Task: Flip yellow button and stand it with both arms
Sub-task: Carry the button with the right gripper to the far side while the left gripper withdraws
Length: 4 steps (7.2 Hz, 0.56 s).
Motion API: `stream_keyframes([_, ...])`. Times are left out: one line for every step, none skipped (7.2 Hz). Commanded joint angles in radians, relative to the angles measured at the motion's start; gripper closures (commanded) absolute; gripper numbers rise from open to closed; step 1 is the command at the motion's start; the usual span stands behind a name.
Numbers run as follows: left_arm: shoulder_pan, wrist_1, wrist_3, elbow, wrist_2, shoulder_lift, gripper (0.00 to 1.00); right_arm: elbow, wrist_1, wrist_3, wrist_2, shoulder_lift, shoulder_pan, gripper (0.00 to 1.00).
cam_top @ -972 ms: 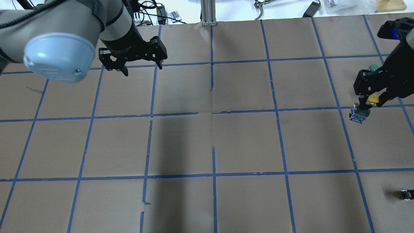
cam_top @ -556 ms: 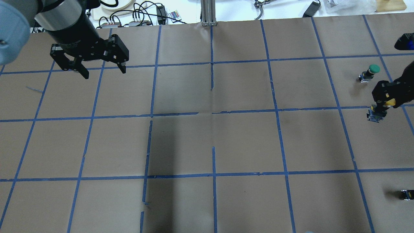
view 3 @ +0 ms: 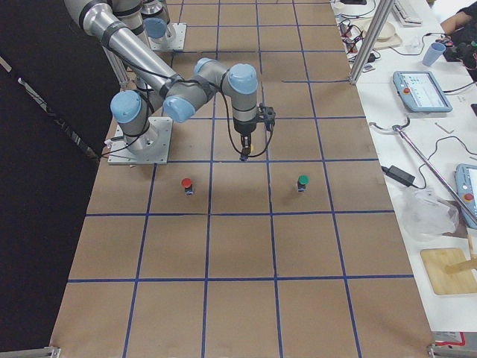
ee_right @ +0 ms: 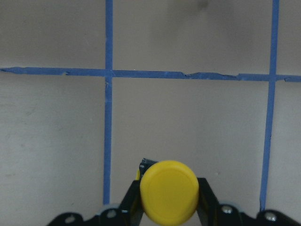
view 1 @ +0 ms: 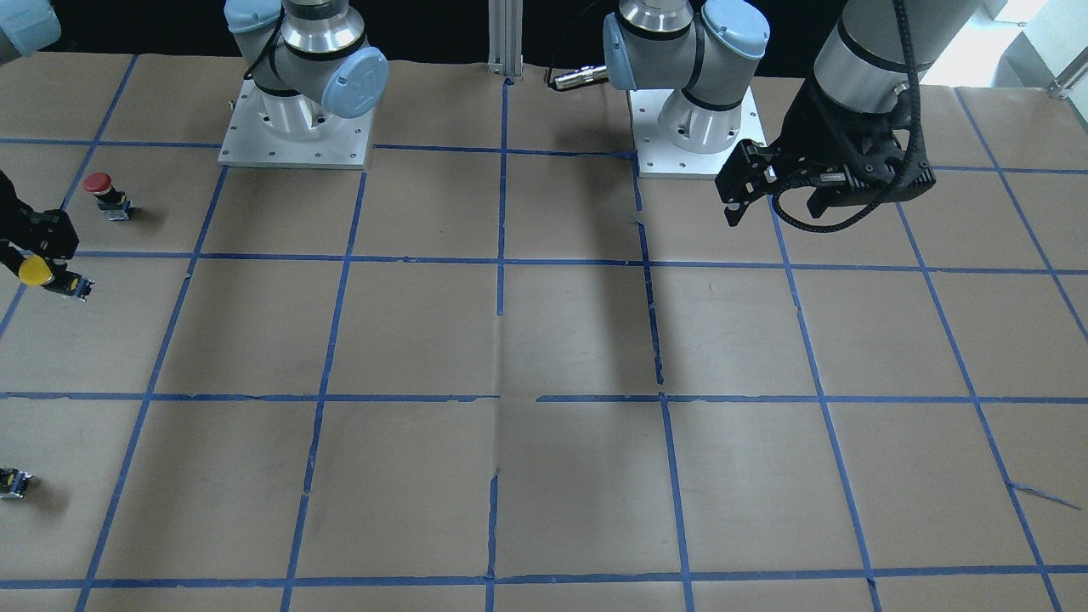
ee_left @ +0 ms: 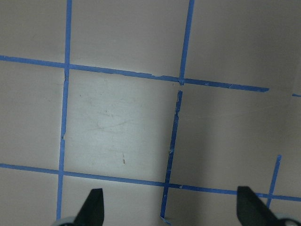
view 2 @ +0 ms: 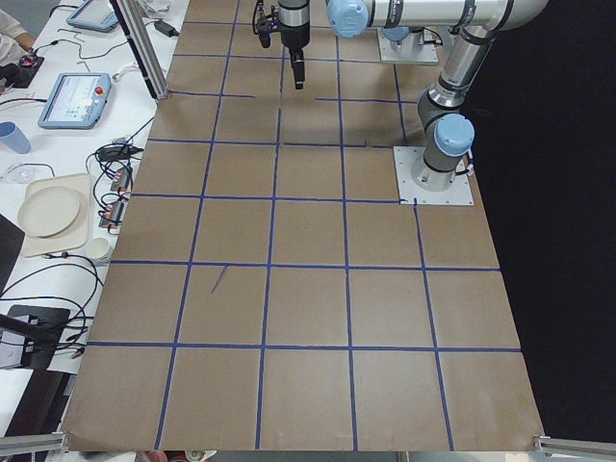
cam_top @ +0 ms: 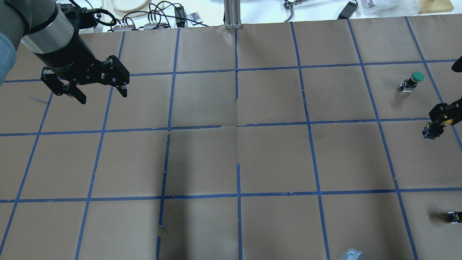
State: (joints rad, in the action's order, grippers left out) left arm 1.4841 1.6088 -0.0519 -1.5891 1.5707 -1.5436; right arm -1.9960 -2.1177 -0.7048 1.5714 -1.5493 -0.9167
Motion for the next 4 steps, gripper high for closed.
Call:
stream_keyframes([0.037,0.023,0.001,0.09,0.002,-0.05,0.0,-0.001,-0.174,-0.058,0.004,0.124,0.039,0.96])
stream_keyframes([0.047,0.037,0.001,0.09,0.006,-0.061,0.0,-0.004,-0.176,-0.064,0.002,0.129,0.041,0.95])
stream_keyframes([0.047,0.036,0.001,0.081,0.006,-0.064,0.0,-0.006,-0.17,-0.065,0.001,0.139,0.053,0.95])
stream_keyframes([0.047,0.03,0.001,0.078,0.006,-0.066,0.0,-0.006,-0.168,-0.068,-0.025,0.149,0.056,0.94])
